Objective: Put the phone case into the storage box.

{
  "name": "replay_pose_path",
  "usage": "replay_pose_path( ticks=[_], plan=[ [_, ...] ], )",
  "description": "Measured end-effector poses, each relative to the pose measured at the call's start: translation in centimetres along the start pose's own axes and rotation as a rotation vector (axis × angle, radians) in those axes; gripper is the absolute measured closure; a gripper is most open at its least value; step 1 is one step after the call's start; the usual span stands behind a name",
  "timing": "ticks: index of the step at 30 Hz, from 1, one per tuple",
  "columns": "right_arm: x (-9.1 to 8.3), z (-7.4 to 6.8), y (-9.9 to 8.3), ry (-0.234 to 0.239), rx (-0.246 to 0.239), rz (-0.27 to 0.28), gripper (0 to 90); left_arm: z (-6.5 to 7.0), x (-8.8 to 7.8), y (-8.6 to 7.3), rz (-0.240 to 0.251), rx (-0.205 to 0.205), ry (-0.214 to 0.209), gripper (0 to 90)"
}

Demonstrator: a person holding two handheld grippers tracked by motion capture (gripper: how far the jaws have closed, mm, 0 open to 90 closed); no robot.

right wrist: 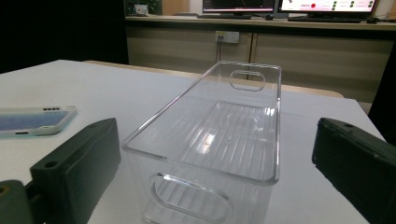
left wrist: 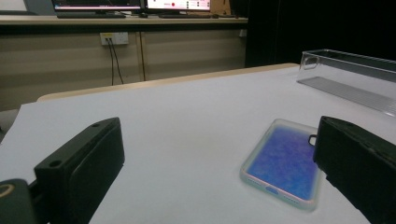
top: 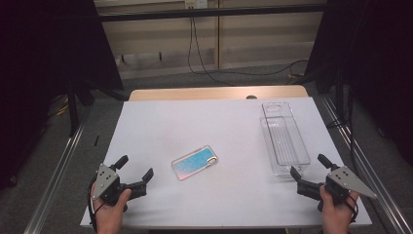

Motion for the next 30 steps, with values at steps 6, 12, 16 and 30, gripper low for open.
replay_pose_path(
  ticks=[6,12,16,30],
  plan=[
    [0.0,-0.1,-0.1,0.01,0.013,0.001,0.7,-0.3,0.1,0.1,-0.003,-0.003,0.013,2.1],
    [0.2,-0.3,0.0,0.022,0.014,0.004,0.6,0.2,0.5,0.0,-0.008,-0.011,-0.007,1.9],
    [0.4,-0.4,-0.1,0.023,0.013,-0.002,0.6,0.5,0.6,0.0,-0.009,-0.012,-0.019,1.9],
    [0.0,-0.6,-0.2,0.013,-0.004,-0.016,0.6,2.6,1.4,0.5,0.0,-0.016,-0.126,3.5]
  ],
)
Point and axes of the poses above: each handheld gripper's, and its own axes: x roughly forward along the jaws, y roughly out of its top, z roughly to its right, the point moved 10 cm from there along x, roughly forward along the jaws, and after that the axes turned 4 degrees about z, right-handed, at the moved point
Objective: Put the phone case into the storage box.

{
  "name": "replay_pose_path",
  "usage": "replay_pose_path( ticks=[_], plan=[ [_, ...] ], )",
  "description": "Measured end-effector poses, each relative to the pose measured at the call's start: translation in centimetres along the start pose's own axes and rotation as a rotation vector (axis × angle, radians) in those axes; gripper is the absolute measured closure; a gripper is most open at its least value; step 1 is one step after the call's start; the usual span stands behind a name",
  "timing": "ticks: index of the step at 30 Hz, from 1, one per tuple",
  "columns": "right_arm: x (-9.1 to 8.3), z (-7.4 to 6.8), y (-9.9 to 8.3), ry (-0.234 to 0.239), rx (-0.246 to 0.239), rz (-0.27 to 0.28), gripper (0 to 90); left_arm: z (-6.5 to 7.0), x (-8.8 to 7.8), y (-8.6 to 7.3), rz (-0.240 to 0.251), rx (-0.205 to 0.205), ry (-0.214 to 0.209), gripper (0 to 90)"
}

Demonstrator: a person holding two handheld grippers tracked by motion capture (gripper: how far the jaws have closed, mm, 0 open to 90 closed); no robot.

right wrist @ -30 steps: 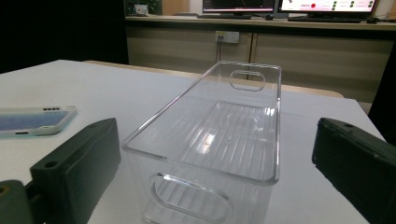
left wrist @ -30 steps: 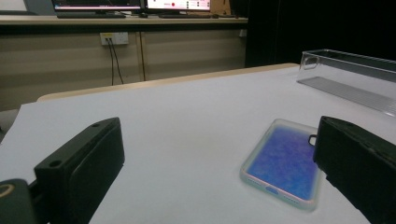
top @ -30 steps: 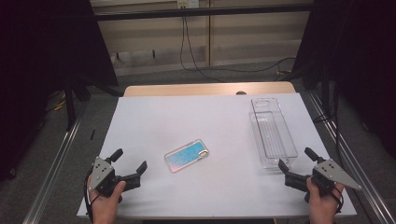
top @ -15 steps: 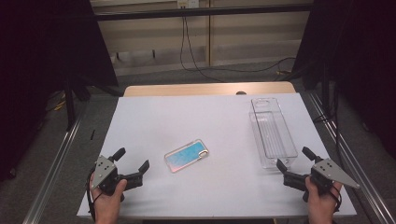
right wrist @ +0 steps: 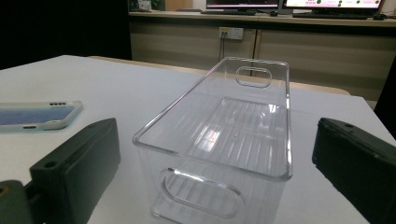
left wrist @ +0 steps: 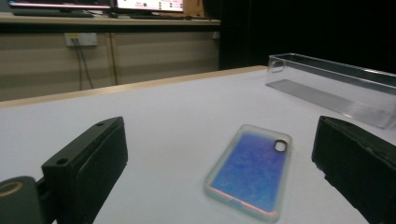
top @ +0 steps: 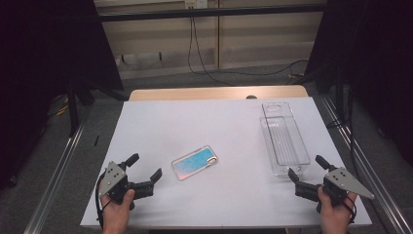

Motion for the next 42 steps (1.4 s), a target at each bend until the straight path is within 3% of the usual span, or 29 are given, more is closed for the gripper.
replay_pose_path(
  ticks=[2,5,6,8,9,12,17,21,26,42],
  plan=[
    [0.0,0.1,0.0,0.0,-0.003,0.0,0.6,0.2,0.3,0.1,0.004,-0.019,-0.01,3.5],
    [-0.2,0.0,0.1,0.004,-0.005,0.002,0.6,1.0,0.9,-0.4,-0.029,-0.017,-0.062,3.5],
    [-0.2,-0.1,0.1,0.004,-0.004,0.004,0.6,1.5,1.2,-0.5,-0.051,-0.002,-0.072,3.4],
    [-0.3,-0.1,0.1,0.005,-0.003,0.005,0.6,1.7,1.3,-0.5,-0.049,0.006,-0.08,3.5],
    [-0.3,-0.1,0.1,0.005,-0.004,0.006,0.6,2.0,1.4,-0.3,-0.04,0.006,-0.104,3.4],
    [-0.2,0.0,0.2,0.002,-0.004,0.008,0.1,2.7,1.9,-0.4,-0.063,0.037,-0.137,3.5],
    [-0.2,0.1,0.2,-0.005,-0.002,0.009,0.0,3.3,2.9,-0.6,-0.086,-0.002,-0.154,3.3],
    [-0.3,0.1,0.2,-0.004,-0.005,0.01,0.0,3.2,3.4,-0.5,-0.076,0.021,-0.159,2.1],
    [-0.1,0.0,0.1,-0.003,-0.003,0.009,0.0,3.0,5.0,-0.5,-0.06,-0.012,-0.171,1.7],
    [-0.2,0.0,0.2,0.002,0.001,0.012,0.0,3.9,7.8,0.3,-0.069,0.036,-0.222,2.9]
  ],
)
Point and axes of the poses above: each handheld gripper's, and its own axes: x roughly forward along the jaws, y roughly out of its top, z roughly to its right, the point moved 10 cm from there along x, roughly forward along the jaws, and after that the axes turned 4 degrees about z, right-handed, at the moved point
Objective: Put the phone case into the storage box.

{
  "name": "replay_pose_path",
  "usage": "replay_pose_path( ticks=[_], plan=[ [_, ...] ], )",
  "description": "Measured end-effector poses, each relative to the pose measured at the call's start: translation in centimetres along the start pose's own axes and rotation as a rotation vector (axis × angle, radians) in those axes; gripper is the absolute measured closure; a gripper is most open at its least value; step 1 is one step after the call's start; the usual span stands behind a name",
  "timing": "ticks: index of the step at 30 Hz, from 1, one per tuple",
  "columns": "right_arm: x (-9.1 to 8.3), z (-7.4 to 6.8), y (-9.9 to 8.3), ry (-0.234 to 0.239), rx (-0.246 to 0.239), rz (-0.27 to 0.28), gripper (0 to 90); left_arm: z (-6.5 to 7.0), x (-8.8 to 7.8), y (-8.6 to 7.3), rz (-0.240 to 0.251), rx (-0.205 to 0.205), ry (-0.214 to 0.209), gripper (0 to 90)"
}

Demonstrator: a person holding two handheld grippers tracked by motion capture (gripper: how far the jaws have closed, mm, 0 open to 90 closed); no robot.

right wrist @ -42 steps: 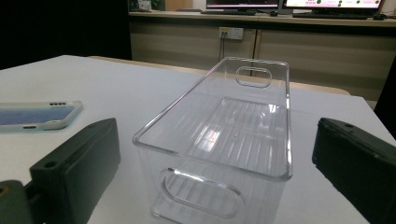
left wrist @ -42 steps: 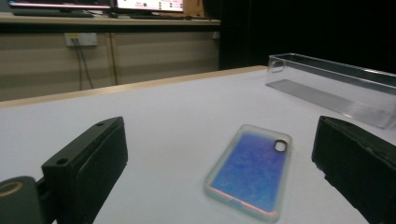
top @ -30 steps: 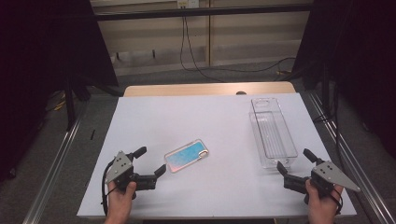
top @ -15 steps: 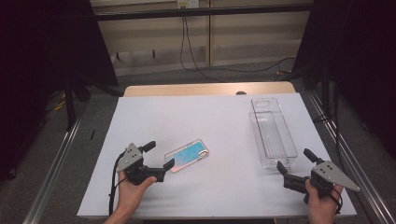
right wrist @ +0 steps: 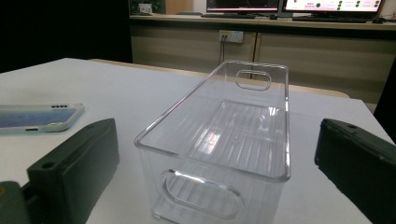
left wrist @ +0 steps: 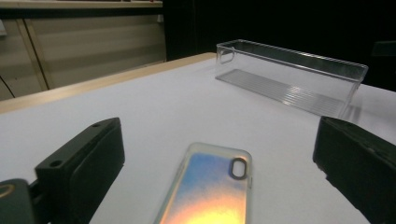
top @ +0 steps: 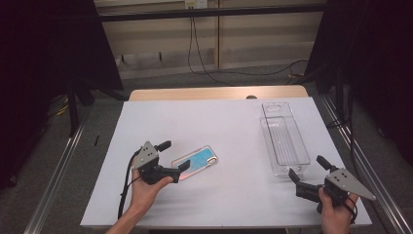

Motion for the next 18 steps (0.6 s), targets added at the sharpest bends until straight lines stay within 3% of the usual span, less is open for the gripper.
replay_pose_path(
  ticks=[9,18],
  plan=[
    [0.0,0.0,0.0,0.001,0.002,0.002,0.0,-1.0,1.2,0.0,-0.019,-0.02,-0.008,2.4],
    [0.0,-0.1,0.0,0.007,0.003,0.0,0.0,-2.3,2.9,0.1,-0.058,0.007,0.024,2.4]
  ],
)
Point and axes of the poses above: each handheld gripper's, and its own axes: x roughly forward along the jaws, y roughly out of its top, z roughly to its right, the point moved 10 cm from there along x, roughly forward along the jaws, and after that the axes turned 4 degrees about z, right-handed, at the moved point
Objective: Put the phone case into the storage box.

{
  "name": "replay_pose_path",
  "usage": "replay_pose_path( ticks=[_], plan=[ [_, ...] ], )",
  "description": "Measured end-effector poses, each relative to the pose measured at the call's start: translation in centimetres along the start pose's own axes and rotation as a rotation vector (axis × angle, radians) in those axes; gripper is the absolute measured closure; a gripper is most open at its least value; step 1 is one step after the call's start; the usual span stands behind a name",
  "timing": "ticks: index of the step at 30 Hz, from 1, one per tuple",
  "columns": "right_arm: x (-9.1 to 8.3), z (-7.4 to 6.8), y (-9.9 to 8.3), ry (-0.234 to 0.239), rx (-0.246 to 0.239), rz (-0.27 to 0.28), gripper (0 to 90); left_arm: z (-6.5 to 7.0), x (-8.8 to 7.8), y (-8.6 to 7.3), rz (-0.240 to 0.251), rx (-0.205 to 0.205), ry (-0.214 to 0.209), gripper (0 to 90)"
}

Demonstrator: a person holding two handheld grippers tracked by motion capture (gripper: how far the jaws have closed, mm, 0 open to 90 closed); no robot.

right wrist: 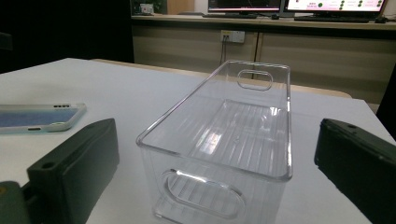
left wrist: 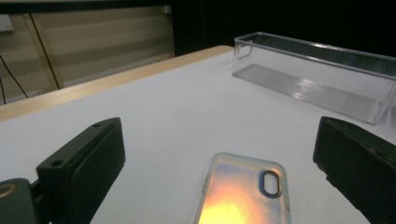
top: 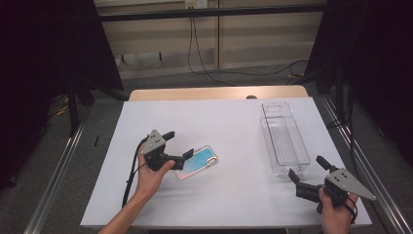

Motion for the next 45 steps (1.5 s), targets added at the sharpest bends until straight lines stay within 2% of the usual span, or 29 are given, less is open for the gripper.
replay_pose_path(
  ticks=[2,3,8,10,14,15,19,21,23,26,29,33,35,37,39,40,42,44,45],
  plan=[
    [0.0,0.0,0.0,-0.002,0.001,0.001,0.0,-0.3,0.4,0.2,-0.015,0.025,0.007,2.2],
    [0.0,0.1,0.0,-0.004,0.002,-0.001,0.0,-0.5,0.6,0.5,-0.005,0.027,0.007,2.2],
    [0.1,0.2,-0.1,-0.005,0.006,0.0,0.0,-1.4,1.5,1.0,-0.023,0.024,0.025,2.0],
    [0.1,0.1,-0.1,-0.003,0.005,-0.001,0.0,-1.6,1.8,0.6,-0.058,0.016,0.015,2.0],
    [0.0,0.1,-0.1,0.0,0.009,-0.003,0.0,-2.1,2.0,-0.5,-0.117,0.006,0.036,2.0],
    [0.0,0.1,-0.1,0.0,0.011,-0.001,0.0,-2.1,1.9,-0.8,-0.128,0.006,0.029,3.1],
    [0.0,0.0,-0.1,0.007,0.011,-0.002,0.0,-2.3,1.7,-1.0,-0.157,0.008,0.029,4.1],
    [0.1,0.0,-0.1,0.007,0.008,-0.002,0.0,-2.4,1.7,-1.0,-0.172,-0.014,0.031,4.2],
    [0.1,0.1,-0.1,0.005,0.008,-0.002,0.0,-2.5,1.5,-0.8,-0.186,-0.005,0.031,4.2],
    [0.0,0.0,-0.1,0.008,0.005,-0.002,0.0,-2.3,1.3,-0.9,-0.249,0.029,0.004,4.3],
    [0.0,-0.1,0.0,0.008,0.005,0.0,0.0,-2.3,1.3,-1.0,-0.275,0.05,-0.007,4.3],
    [0.0,0.0,-0.1,0.008,0.005,-0.002,0.0,-1.8,1.5,-1.4,-0.355,0.06,-0.047,4.8],
    [0.0,0.0,-0.1,0.006,0.004,-0.002,0.0,-1.7,1.6,-1.5,-0.378,0.066,-0.052,4.9],
    [0.0,0.0,-0.1,0.006,0.004,-0.002,0.0,-1.5,1.6,-1.7,-0.41,0.064,-0.069,4.9],
    [0.0,0.0,-0.1,0.008,0.0,-0.004,0.0,-1.5,1.6,-1.9,-0.426,0.072,-0.067,5.2],
    [0.0,0.0,-0.1,0.008,0.0,-0.004,0.0,-1.2,1.7,-2.0,-0.431,0.056,-0.084,5.2],
    [0.0,0.0,-0.1,0.008,0.0,-0.004,0.0,-0.9,1.6,-2.5,-0.485,0.053,-0.102,5.3],
    [0.0,0.0,-0.1,0.008,-0.003,-0.003,0.0,-0.4,1.8,-3.1,-0.518,0.025,-0.127,5.2],
    [0.0,0.0,-0.1,0.005,-0.003,-0.003,0.0,-0.2,1.9,-3.4,-0.535,0.025,-0.139,5.1]
  ],
)
Point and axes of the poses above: each handheld gripper's, and its own axes: x roughly forward along the jaws, y roughly out of its top, z roughly to its right, the point moved 10 cm from there along x, roughly forward along the jaws, and after that the axes turned 4 degrees about z, right-handed, at the moved point
